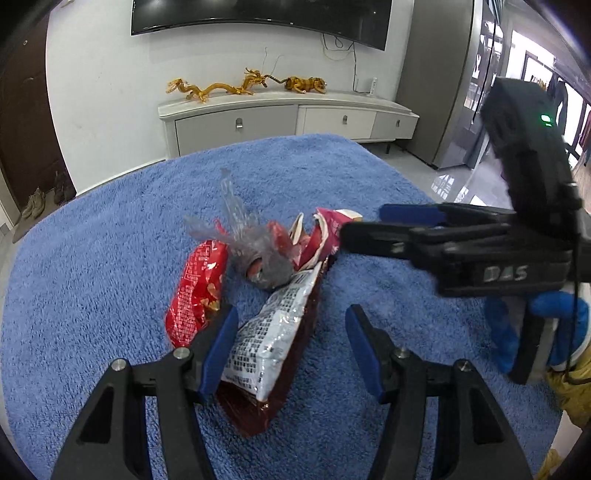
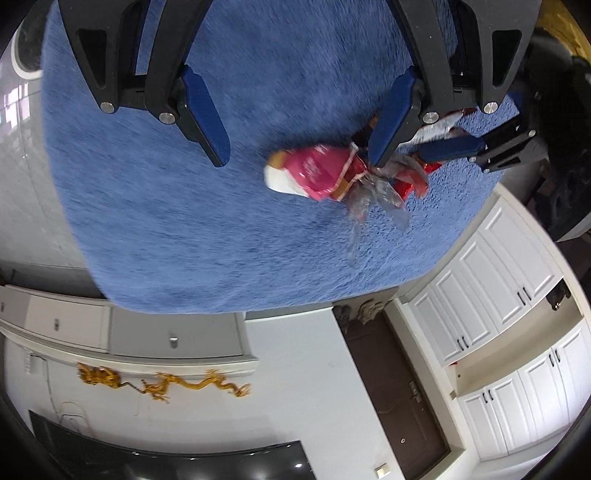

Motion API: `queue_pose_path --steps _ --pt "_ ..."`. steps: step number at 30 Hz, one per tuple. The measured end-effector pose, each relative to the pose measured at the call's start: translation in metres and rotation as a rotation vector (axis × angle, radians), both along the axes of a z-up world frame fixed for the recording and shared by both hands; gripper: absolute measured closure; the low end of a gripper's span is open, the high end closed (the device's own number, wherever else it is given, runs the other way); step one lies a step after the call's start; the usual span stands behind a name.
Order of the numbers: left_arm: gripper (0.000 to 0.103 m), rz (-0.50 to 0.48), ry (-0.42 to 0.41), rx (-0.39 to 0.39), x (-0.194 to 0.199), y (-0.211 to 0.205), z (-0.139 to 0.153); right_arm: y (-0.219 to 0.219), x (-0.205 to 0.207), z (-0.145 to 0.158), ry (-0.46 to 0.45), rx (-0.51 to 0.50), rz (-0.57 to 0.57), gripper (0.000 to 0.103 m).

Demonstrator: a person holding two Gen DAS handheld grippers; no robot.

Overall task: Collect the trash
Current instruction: 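Grasp the brown printed chip bag with the left gripper while the right gripper grasps the pink wrapper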

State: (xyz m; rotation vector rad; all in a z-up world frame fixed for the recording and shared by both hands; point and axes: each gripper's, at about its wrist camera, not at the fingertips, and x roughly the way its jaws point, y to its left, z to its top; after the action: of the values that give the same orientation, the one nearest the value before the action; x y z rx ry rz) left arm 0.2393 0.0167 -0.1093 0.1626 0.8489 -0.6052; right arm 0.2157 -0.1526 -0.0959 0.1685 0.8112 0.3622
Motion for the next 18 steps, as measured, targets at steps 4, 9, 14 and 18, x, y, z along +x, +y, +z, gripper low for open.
queue_pose_path --steps 4,9,14,18 --pt "0.045 -0.002 -0.003 -0.009 0.001 0.002 -0.004 0.01 0.012 -0.008 0.017 0.005 0.017 0.029" --pt "0.058 0.008 -0.006 0.002 0.005 0.001 -0.008 0.015 0.018 -0.014 0.042 0.001 0.03 0.052" --pt "0.075 0.025 -0.002 0.001 0.002 0.004 -0.002 0.014 0.011 -0.008 0.018 0.004 0.025 0.054" --pt "0.08 0.023 -0.015 -0.003 -0.014 0.002 0.013 0.004 -0.007 0.006 -0.008 0.029 0.003 0.055"
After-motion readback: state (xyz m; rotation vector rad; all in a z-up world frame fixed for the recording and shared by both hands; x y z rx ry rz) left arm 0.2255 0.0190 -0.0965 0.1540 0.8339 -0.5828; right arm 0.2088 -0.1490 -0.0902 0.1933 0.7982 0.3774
